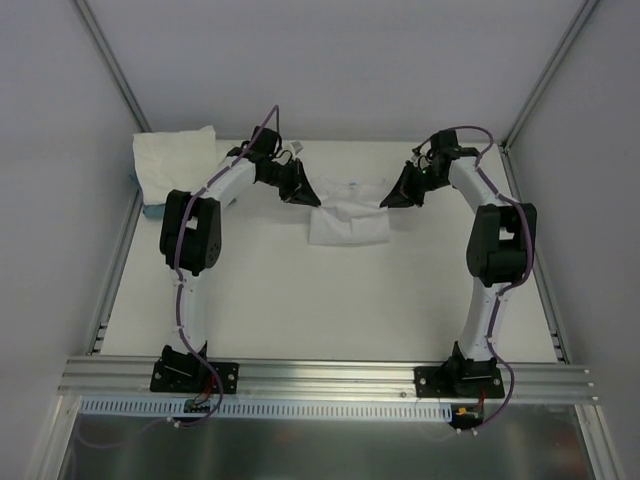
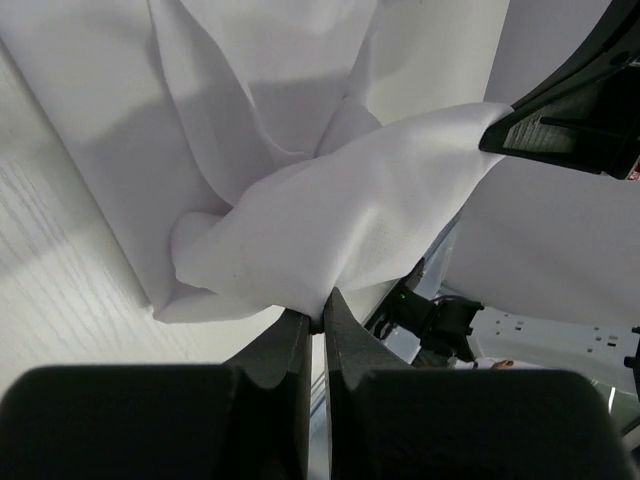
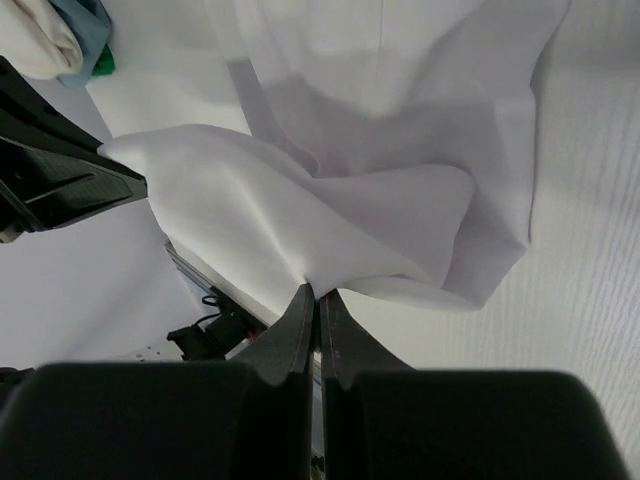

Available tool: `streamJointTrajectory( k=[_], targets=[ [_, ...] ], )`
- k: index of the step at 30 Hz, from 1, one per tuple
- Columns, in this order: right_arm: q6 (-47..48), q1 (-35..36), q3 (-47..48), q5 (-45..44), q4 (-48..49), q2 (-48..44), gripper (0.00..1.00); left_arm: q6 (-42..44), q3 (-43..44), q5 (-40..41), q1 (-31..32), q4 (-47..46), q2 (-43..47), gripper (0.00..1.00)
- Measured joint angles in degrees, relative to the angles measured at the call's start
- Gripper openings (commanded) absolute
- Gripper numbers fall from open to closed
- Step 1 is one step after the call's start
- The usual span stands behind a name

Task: Fold and stack the t-shirts
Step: Fold the long partially folded tshirt into a neat square

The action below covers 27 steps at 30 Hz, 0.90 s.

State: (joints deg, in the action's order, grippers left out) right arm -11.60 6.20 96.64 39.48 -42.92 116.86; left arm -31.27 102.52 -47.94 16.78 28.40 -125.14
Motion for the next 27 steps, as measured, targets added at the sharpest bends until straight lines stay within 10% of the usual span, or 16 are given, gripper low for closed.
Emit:
streamJointTrajectory(
  k=[27],
  targets=[
    [-15.56,-4.13,15.28,4.13,14.27,11.69,0.02,-13.84,13.25,-2.67,-3.89,-13.14,-7.80,0.00]
  ],
)
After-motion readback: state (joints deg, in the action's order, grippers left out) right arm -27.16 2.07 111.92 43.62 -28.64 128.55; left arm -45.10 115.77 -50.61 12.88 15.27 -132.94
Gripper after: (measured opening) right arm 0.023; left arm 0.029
